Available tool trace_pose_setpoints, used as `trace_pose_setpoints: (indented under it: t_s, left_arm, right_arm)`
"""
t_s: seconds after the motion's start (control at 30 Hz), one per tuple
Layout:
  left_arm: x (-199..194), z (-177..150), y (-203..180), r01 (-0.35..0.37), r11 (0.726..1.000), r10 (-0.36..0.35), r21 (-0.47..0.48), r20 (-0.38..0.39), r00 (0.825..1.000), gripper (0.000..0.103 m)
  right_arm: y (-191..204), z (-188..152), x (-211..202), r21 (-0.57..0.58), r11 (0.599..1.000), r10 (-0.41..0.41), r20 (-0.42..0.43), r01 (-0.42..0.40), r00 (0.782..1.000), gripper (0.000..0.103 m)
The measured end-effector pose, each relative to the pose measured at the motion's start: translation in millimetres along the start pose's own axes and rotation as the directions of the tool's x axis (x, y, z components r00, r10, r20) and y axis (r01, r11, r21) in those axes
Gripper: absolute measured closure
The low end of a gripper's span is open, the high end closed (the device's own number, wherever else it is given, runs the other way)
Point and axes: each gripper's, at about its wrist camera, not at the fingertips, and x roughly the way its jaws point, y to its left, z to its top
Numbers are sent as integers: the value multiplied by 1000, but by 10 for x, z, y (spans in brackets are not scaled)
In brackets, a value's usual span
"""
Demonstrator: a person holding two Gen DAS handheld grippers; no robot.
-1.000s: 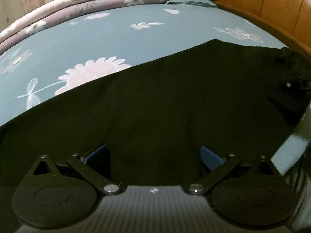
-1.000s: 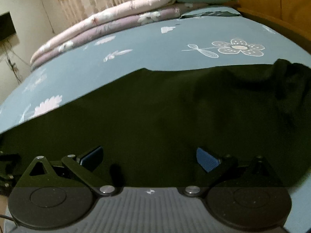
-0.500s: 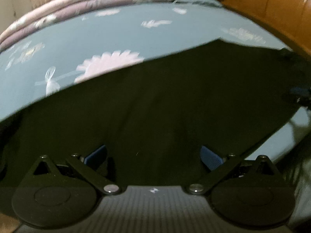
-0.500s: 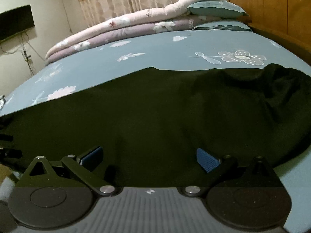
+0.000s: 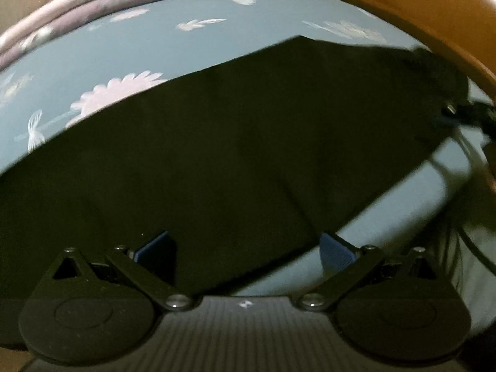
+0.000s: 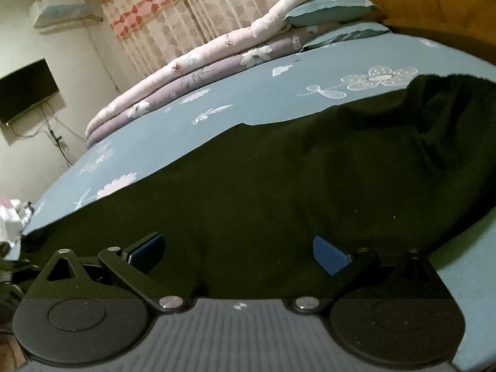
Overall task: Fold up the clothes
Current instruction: 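Lower both open grippers over the folded black sweatpants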
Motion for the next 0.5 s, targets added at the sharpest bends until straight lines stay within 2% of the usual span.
trace_pose_setpoints:
  t_s: [0.17,0.27,0.37,0.5]
  left_arm:
    - [-86,217,42,33,998,-27,-57,96,995,1]
    - [23,235,17,62,996,-57,-60,71,996,1]
    - [108,88,25,98,990,-98,-101,5,995,1]
    - [-84,-66,92,135,983,-133,-127,18,991,1]
  right_arm:
    - [168,-27,-13,-70,998,-4,33,6,999,0]
    - [260,-34,25,-98,995,-9,30,12,999,0]
    - [311,-41,76,-119,993,-8,1,8,1000,0]
    - [319,-48,129,-120,993,-13,-30,9,999,0]
